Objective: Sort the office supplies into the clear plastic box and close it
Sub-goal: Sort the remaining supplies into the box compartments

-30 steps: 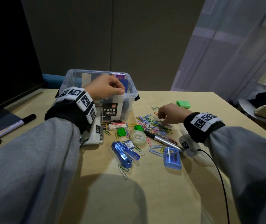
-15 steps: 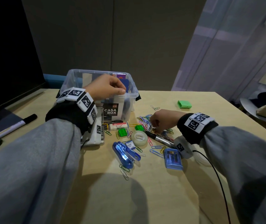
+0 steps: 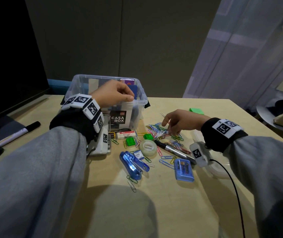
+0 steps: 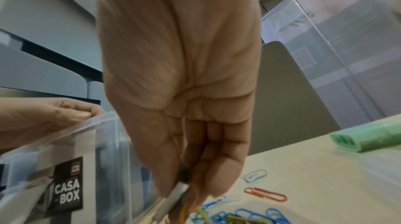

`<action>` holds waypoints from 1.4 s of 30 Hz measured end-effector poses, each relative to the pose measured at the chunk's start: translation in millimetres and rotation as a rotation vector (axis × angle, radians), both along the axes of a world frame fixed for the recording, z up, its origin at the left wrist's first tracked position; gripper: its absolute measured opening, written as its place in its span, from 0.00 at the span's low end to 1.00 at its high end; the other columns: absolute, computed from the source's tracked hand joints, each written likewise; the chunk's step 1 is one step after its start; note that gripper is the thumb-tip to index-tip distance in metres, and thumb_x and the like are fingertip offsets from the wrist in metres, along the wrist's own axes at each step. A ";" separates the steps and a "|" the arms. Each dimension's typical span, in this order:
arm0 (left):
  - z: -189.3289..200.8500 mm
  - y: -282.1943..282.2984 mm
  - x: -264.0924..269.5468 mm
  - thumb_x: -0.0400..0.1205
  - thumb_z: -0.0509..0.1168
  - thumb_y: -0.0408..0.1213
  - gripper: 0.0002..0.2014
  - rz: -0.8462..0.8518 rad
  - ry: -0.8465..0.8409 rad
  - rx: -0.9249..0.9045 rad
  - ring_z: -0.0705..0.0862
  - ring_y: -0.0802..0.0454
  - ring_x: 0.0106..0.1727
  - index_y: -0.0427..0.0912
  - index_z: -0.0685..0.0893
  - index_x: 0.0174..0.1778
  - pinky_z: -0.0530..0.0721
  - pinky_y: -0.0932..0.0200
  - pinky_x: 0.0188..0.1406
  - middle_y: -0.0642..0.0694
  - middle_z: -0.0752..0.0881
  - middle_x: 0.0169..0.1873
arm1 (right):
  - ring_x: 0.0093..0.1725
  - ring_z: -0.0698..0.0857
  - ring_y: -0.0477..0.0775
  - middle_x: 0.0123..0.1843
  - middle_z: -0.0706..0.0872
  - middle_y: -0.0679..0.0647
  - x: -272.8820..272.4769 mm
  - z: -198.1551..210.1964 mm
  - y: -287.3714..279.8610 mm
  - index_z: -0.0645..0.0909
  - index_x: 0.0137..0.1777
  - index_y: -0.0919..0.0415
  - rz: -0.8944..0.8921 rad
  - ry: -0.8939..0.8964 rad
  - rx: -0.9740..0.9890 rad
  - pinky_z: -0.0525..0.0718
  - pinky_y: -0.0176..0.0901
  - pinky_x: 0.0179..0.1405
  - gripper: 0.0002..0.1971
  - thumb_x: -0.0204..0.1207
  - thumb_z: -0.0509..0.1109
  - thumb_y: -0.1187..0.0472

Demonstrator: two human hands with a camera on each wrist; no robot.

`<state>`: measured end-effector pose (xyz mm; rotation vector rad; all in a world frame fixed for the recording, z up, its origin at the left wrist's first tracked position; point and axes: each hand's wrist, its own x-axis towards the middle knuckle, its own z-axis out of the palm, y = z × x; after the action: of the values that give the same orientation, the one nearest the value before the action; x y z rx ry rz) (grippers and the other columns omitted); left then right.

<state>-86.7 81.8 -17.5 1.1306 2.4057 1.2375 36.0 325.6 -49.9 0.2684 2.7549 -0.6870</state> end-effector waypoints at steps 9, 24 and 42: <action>-2.5 0.8 -2.1 0.82 0.69 0.37 0.05 0.002 0.026 0.004 0.84 0.52 0.56 0.45 0.86 0.52 0.83 0.53 0.59 0.48 0.86 0.50 | 0.29 0.83 0.44 0.38 0.86 0.52 7.6 4.9 -7.1 0.83 0.46 0.61 0.025 0.204 0.254 0.78 0.31 0.28 0.04 0.76 0.76 0.64; -9.8 52.7 63.5 0.86 0.64 0.41 0.11 -0.095 0.313 -0.118 0.84 0.58 0.45 0.42 0.87 0.57 0.80 0.68 0.43 0.50 0.87 0.46 | 0.35 0.86 0.42 0.36 0.88 0.48 21.3 12.7 -18.5 0.84 0.41 0.58 0.050 0.575 0.046 0.82 0.29 0.37 0.08 0.71 0.77 0.71; -34.7 72.1 72.7 0.80 0.70 0.30 0.12 0.010 0.291 -0.059 0.80 0.58 0.46 0.44 0.86 0.59 0.76 0.67 0.46 0.51 0.85 0.50 | 0.45 0.84 0.53 0.47 0.88 0.54 27.3 -1.9 -4.9 0.86 0.50 0.60 0.028 0.166 0.379 0.82 0.43 0.45 0.08 0.72 0.74 0.69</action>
<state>-14.0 153.8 -52.2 1.3648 2.6378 1.0593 63.3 320.8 -51.8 0.2597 3.0287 -0.1803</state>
